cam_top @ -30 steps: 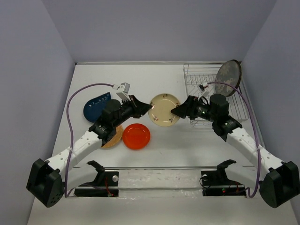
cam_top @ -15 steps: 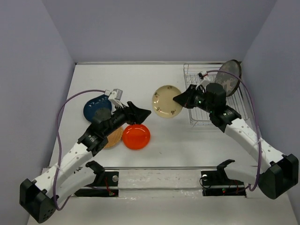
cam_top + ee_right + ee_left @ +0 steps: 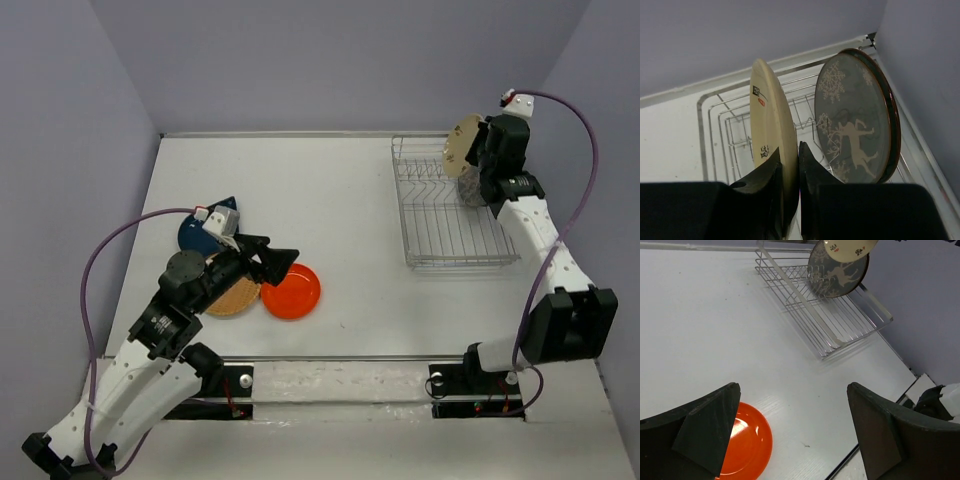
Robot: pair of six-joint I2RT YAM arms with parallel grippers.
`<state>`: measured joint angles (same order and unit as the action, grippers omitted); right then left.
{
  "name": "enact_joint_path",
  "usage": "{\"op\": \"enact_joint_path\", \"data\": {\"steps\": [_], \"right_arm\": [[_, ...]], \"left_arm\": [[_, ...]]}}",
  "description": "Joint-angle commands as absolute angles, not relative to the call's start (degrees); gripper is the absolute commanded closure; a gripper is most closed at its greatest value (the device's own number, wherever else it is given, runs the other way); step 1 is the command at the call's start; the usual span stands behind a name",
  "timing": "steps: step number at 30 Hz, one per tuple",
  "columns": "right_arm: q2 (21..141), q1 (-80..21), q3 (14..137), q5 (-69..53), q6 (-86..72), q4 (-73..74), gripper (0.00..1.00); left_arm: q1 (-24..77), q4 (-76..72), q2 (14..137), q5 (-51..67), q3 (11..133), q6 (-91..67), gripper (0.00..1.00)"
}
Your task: Load the plates into the dish rack
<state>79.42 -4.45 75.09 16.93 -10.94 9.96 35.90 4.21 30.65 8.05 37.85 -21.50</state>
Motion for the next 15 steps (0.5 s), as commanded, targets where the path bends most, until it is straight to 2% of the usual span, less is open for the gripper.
{"op": "enact_joint_path", "data": {"steps": [1,9,15], "right_arm": [[84.4,-2.2,81.4,22.7,-0.7,6.5,0.93],[95.3,-1.4,86.0,23.8,9.2,5.1,0.93],[98.4,-1.4,85.9,23.4,11.1,4.7,0.93]], "left_arm": [[35.9,4.3,29.7,8.9,36.9,-17.6,0.01],[35.9,4.4,29.0,9.4,36.6,-17.4,0.01],[35.9,4.5,29.8,8.8,36.6,-17.5,0.01]]}}
